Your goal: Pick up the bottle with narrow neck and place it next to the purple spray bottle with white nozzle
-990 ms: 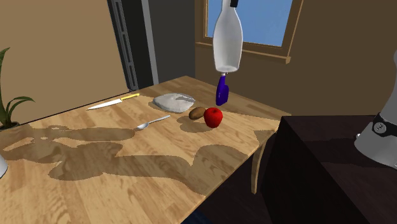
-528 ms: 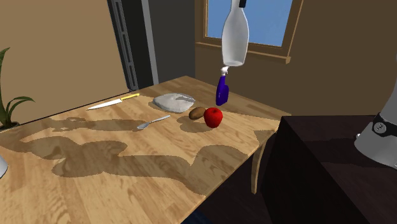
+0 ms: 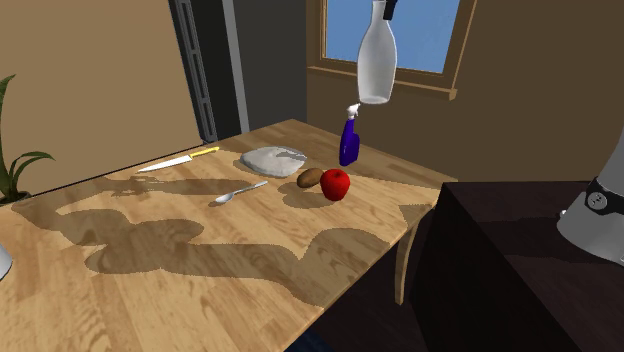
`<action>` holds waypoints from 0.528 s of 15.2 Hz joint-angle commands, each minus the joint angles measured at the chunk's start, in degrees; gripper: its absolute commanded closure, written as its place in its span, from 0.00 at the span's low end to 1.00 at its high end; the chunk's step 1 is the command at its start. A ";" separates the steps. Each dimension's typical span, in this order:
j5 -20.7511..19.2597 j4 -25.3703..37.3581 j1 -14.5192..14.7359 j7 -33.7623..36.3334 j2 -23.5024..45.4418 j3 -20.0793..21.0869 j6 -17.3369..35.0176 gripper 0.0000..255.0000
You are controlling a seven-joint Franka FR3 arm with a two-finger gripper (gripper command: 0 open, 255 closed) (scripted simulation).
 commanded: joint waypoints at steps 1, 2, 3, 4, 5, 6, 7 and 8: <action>-0.06 -1.77 0.03 -0.12 -0.27 0.02 1.57 1.00; -0.10 -2.70 0.05 -0.14 -0.40 0.04 2.38 1.00; -0.13 -3.62 0.08 -0.17 -0.53 0.05 3.18 1.00; -0.15 -4.51 0.10 -0.19 -0.63 0.07 3.98 1.00; -0.17 -5.39 0.12 -0.22 -0.72 0.08 4.77 1.00; -0.19 -6.25 0.13 -0.25 -0.79 0.10 5.56 1.00; -0.19 -7.09 0.15 -0.29 -0.85 0.11 6.34 1.00; -0.20 -7.92 0.16 -0.33 -0.90 0.12 7.12 1.00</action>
